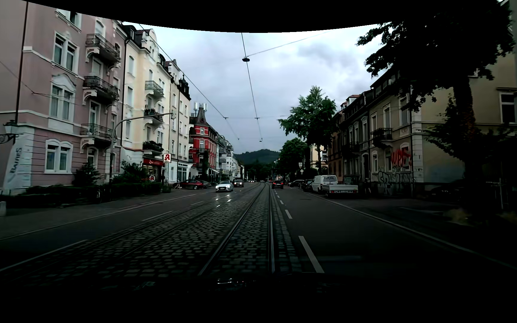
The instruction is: Follow the waypoints while adhering to traffic rules and regulations
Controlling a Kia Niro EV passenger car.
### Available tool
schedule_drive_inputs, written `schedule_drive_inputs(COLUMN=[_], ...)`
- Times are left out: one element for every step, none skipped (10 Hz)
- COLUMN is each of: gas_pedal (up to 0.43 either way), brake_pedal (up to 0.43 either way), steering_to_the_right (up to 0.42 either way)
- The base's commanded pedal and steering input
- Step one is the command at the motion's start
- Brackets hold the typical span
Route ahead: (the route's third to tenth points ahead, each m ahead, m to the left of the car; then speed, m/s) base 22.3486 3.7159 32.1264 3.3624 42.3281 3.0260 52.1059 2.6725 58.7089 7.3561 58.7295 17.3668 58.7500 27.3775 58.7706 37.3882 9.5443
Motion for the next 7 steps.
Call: schedule_drive_inputs(gas_pedal=[0.067, 0.067, 0.059, 0.059, 0.059, 0.059, 0.059], brake_pedal=[0.0, 0.0, 0.0, 0.0, 0.0, 0.0, 0.0], steering_to_the_right=[-0.005, -0.005, -0.005, -0.005, -0.005, -0.005, -0.004])
